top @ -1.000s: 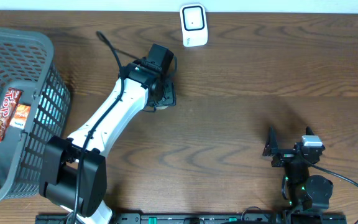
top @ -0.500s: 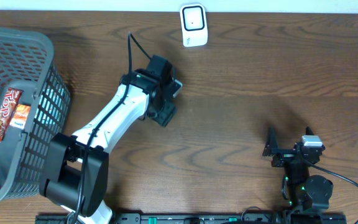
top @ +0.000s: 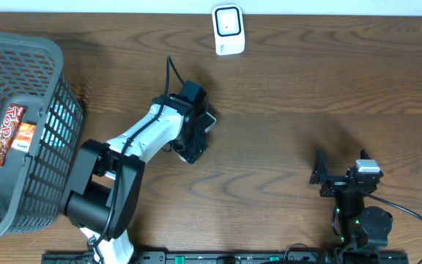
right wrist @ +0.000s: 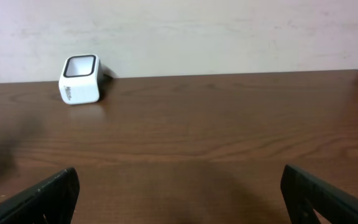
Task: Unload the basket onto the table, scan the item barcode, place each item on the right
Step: 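Hold the container's label in front of the scanner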
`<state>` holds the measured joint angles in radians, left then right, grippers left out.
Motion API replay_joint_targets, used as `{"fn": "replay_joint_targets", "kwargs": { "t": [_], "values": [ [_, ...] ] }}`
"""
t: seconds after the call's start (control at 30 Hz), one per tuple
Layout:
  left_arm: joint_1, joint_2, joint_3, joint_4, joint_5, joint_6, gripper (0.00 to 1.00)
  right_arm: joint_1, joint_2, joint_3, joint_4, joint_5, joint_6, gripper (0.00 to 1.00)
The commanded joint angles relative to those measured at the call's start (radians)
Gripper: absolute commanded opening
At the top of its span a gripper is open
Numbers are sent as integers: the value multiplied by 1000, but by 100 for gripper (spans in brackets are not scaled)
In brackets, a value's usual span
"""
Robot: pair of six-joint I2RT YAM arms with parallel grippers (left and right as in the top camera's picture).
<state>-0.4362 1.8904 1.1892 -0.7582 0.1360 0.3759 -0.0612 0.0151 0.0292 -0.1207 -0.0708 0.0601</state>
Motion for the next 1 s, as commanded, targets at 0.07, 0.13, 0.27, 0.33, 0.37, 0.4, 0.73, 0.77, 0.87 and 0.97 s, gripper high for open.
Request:
{"fn": "replay_joint_targets", "kwargs": {
  "t": [0.07, 0.13, 0.27, 0.33, 0.37, 0.4, 0.73, 0.77, 0.87, 0.97],
  "values": [
    [-2, 58, -4, -11, -92, 117, 80, -9, -2, 4, -10, 2, 3, 99],
    [-2, 58, -4, -11, -121, 146, 82, -9, -2, 4, -10, 2, 3, 99],
    [-2, 56, 1, -11, -130, 147, 93, -9, -2, 4, -10, 2, 3, 99],
    [-2, 52, 14, -12, -130, 143, 98, -9, -2, 4, -10, 2, 3, 99],
    [-2, 48, 22, -15, -130, 143, 98, -9, -2, 4, -10, 2, 3, 99],
    [-2, 39, 31, -18, -129, 143, 98, -9, -2, 4, -10, 2, 3, 99],
    [-10, -191, 54, -26, -121, -29, 98, -9, -2, 4, -10, 2, 3, 99],
    [-10, -219, 54, -25, -121, -48, 98, -9, -2, 4, -10, 2, 3, 99],
    [-10, -316, 54, -17, -93, -84, 98, -9, -2, 4, -10, 2, 3, 99],
    [-10, -410, 54, -6, 0, -117, 98, -9, -2, 4, -10, 2, 3, 99]
  ]
}}
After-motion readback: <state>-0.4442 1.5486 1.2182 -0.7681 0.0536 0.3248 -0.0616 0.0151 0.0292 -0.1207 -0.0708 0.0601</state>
